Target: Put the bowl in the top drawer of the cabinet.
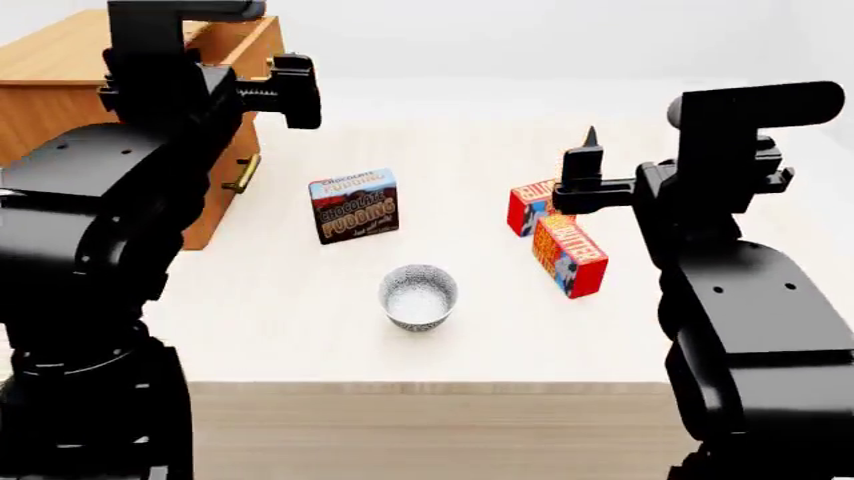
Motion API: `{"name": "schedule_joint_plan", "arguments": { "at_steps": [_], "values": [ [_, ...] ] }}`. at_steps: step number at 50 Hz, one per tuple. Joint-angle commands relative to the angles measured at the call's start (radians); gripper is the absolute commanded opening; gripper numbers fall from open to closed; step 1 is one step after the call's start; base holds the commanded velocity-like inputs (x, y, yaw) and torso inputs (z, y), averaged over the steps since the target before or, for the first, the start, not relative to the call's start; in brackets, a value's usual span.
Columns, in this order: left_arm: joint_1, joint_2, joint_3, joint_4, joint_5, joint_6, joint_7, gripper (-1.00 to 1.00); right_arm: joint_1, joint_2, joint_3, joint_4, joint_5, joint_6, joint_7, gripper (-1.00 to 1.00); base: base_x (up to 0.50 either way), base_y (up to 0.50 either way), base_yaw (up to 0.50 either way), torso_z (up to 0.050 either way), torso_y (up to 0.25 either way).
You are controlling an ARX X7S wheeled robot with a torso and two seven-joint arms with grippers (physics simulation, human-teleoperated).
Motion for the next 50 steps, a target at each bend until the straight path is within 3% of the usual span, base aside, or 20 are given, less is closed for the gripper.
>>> {"name": "schedule_joint_plan", "arguments": {
  "at_steps": [1,16,24,50],
  "values": [
    [-0.335,0.011,0.012,-0.224,0.016,-0.089,-0.026,1.00,0.146,0.017,-0.033,-0.023,0.016,0.106,-0.017,1.00,0.25,0.49,0.00,0.000,0.000],
    [-0.473,0.023,0.080,-0.426,0.034,-0.078,-0.014,1.00,0.163,0.037,-0.019,-0.065,0.029,0.132,-0.025,1.00,0.45,0.20,0.00,0.000,0.000],
    [-0.475,0.019,0.093,-0.453,0.030,-0.071,-0.006,1.00,0.177,0.005,0.063,-0.054,0.079,0.188,-0.055,1.00,0.50,0.00,0.00,0.000,0.000],
    [-0.477,0.014,0.161,-0.558,0.053,-0.031,-0.008,1.00,0.148,0.040,0.012,-0.073,0.085,0.146,-0.061,1.00,0.50,0.00,0.00,0.000,0.001]
  ]
}}
